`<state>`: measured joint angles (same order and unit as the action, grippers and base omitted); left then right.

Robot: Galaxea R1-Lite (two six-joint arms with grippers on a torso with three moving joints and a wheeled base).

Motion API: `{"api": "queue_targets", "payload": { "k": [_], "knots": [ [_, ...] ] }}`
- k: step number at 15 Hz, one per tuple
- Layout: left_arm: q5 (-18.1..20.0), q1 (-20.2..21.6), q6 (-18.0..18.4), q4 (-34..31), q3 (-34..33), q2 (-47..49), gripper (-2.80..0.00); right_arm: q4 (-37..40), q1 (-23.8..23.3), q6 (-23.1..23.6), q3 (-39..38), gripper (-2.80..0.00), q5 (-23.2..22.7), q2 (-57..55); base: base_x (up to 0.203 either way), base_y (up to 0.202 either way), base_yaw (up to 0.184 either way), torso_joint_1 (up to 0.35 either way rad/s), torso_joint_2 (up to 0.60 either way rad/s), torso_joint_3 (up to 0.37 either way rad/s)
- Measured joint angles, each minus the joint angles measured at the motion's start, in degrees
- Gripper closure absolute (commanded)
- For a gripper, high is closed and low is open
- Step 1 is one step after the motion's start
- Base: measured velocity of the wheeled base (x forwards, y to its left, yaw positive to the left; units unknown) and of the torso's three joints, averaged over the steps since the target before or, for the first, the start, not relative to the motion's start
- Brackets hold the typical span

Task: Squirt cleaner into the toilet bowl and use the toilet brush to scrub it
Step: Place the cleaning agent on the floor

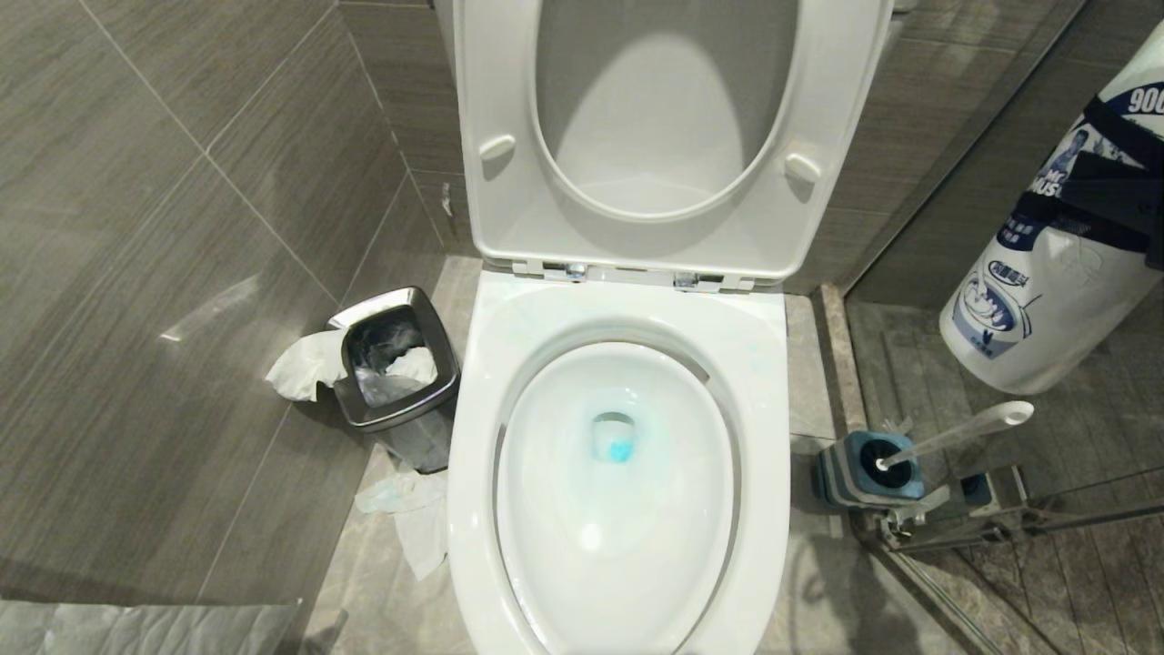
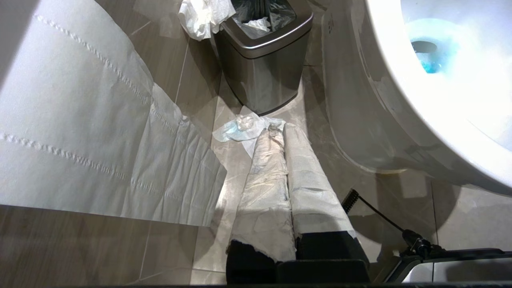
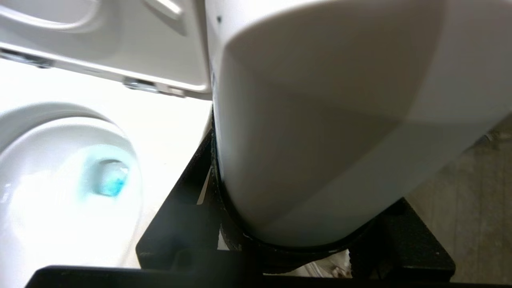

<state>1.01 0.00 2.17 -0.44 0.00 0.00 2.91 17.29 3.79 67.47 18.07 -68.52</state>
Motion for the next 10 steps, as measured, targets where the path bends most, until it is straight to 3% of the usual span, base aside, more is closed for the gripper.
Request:
{"api": "queue_targets", "payload": {
  "k": [5,10],
  "knots": [
    [0.01,-0.02,0.0,0.0,0.0,0.0,0.0,-2.43,-11.39,-0.05,-3.03,0.0,-9.07,0.17,0.0,0.0,0.0,0.0,0.0,0.0],
    [0.0,0.0,0.02,0.0,0.0,0.0,0.0,-14.63,-13.91,0.58,-8.4,0.0,-10.61,-3.31,0.0,0.0,0.0,0.0,0.0,0.0]
  ]
}}
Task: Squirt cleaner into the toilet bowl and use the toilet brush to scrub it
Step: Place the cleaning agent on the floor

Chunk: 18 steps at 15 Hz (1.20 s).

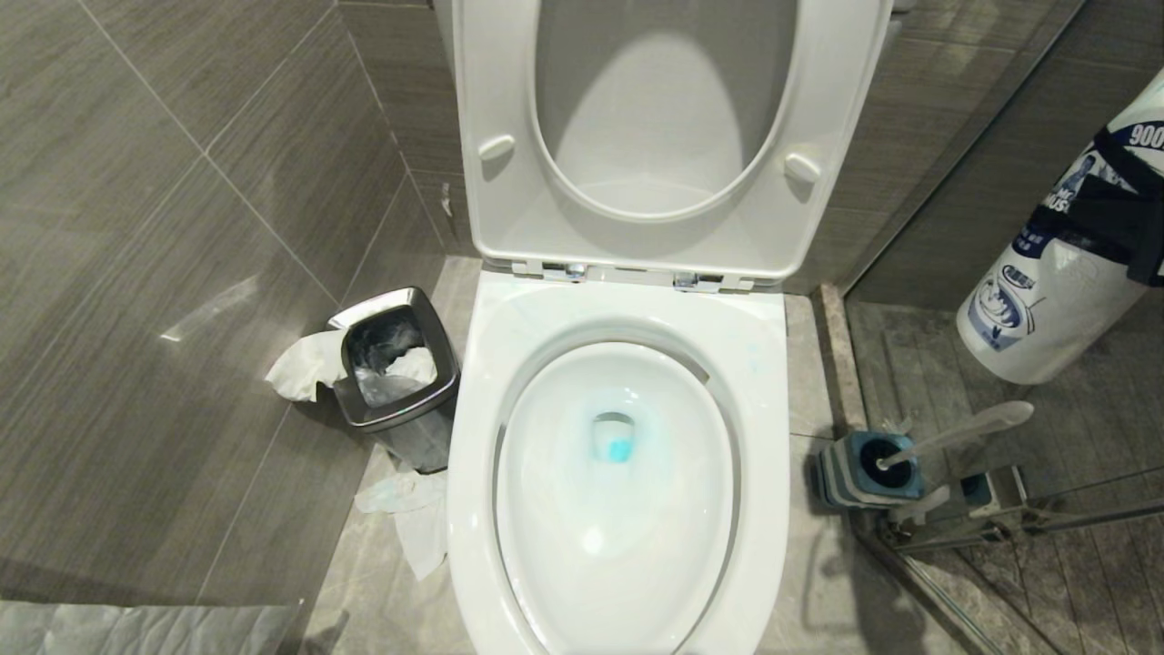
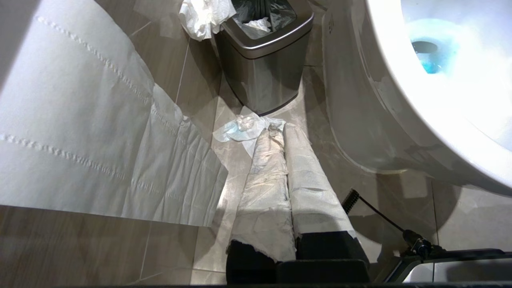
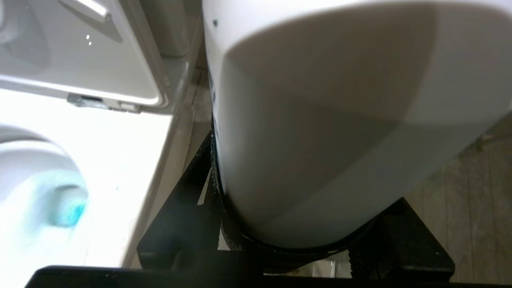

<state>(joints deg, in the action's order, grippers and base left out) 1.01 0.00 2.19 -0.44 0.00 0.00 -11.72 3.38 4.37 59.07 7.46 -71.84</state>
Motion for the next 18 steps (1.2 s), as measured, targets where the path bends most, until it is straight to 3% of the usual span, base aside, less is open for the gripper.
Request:
{"api": "queue_targets", "payload": {
  "k": [7,13,18],
  "knots": [
    [0.17,0.0,0.38,0.0,0.0,0.0,0.0,-18.36,-0.07,0.51,-9.25,0.0,0.0,-8.3,0.0,0.0,0.0,0.0,0.0,0.0],
    [-0.37,0.0,-1.16,0.0,0.0,0.0,0.0,-37.64,0.01,3.55,-11.55,0.0,0.21,-22.51,0.0,0.0,0.0,0.0,0.0,0.0],
    [-0.83,0.0,-2.03,0.09,0.0,0.0,0.0,-52.33,0.72,5.47,-9.7,0.0,0.24,-36.67,0.0,0.0,0.0,0.001,0.0,-0.148]
  ]
}}
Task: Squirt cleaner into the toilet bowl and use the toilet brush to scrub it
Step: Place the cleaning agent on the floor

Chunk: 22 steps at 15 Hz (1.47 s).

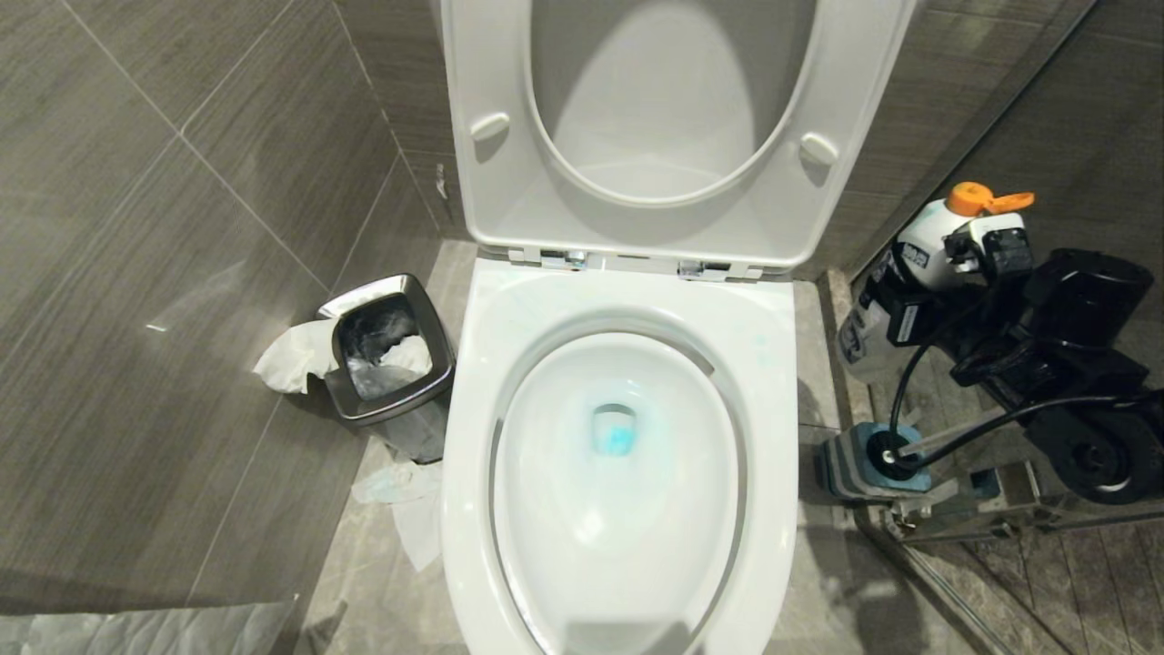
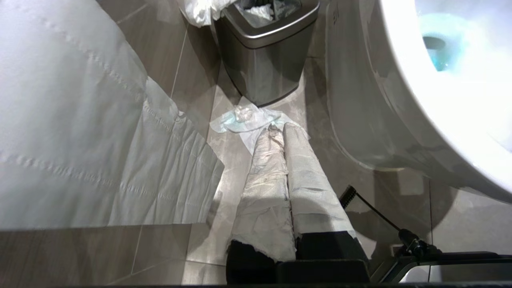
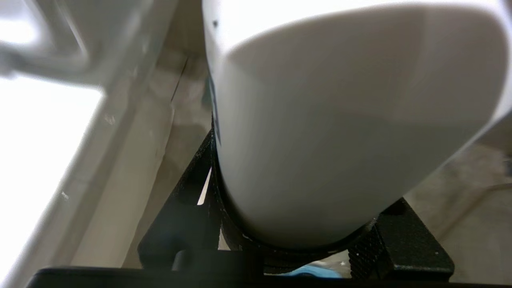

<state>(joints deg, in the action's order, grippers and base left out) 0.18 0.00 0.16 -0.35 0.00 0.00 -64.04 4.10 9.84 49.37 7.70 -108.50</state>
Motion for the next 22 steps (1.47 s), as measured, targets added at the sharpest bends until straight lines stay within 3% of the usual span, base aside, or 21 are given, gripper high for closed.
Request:
{"api": "queue_targets", "payload": {
  "k": [8,22],
  "knots": [
    [-0.02,0.0,-0.08,-0.01,0.0,0.0,0.0,-2.17,3.24,0.46,13.93,0.0,0.43,-14.88,0.0,0.0,0.0,0.004,0.0,-0.193],
    [0.0,0.0,0.0,-0.09,0.0,0.0,0.0,0.65,3.69,1.24,33.48,0.0,1.24,-25.73,0.0,0.0,0.0,0.003,0.0,-0.152]
  ]
}}
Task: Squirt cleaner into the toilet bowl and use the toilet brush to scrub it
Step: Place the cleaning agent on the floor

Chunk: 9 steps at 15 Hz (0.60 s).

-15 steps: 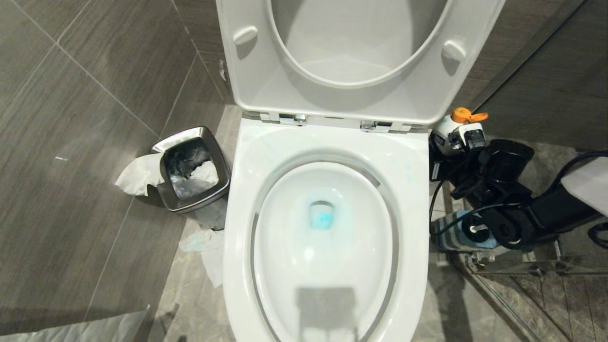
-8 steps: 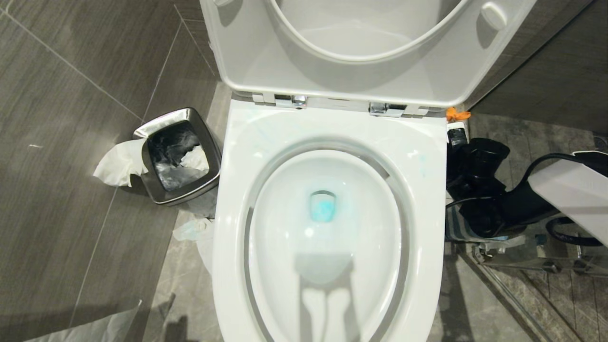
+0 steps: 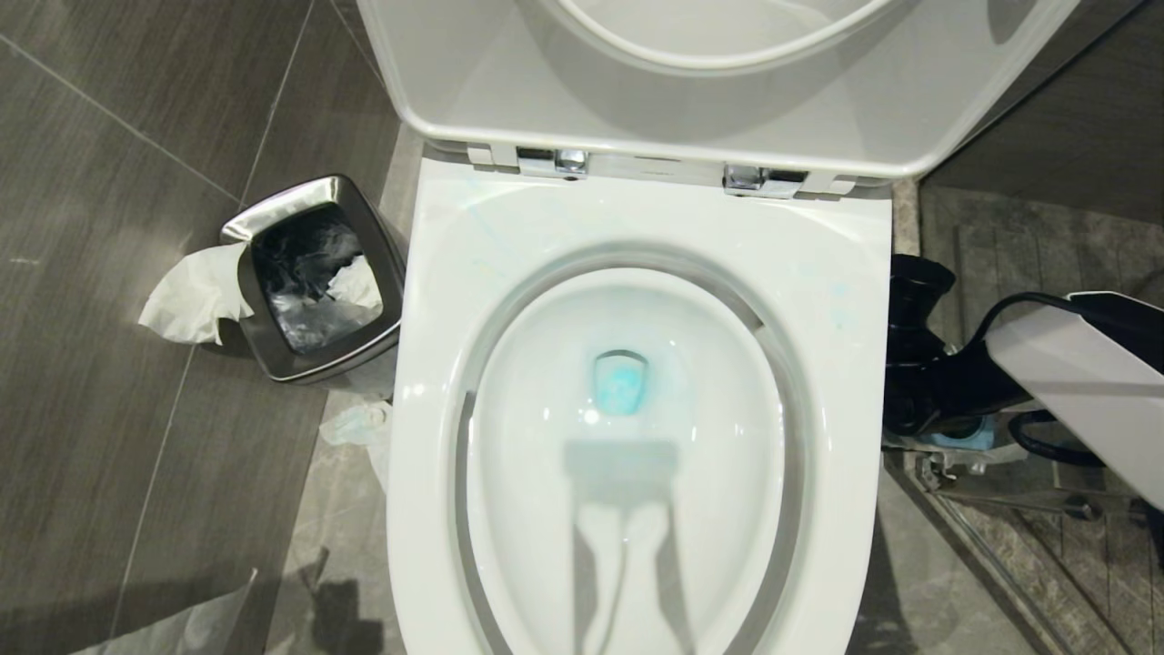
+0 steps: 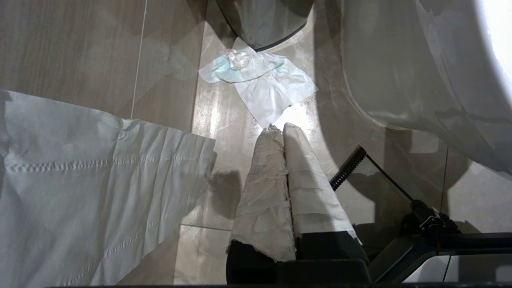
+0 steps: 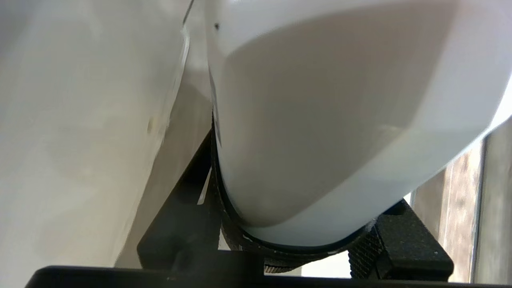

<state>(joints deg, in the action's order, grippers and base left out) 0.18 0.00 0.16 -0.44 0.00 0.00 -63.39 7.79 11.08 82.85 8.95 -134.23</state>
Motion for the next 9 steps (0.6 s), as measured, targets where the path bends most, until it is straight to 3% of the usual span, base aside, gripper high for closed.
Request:
{"api": "queue_targets", "payload": {
  "k": [9],
  "knots": [
    [0.0,0.0,0.02,0.0,0.0,0.0,0.0,-0.77,0.01,0.02,11.55,0.0,2.22,-7.51,0.0,0.0,0.0,0.0,0.0,0.0]
  ]
}}
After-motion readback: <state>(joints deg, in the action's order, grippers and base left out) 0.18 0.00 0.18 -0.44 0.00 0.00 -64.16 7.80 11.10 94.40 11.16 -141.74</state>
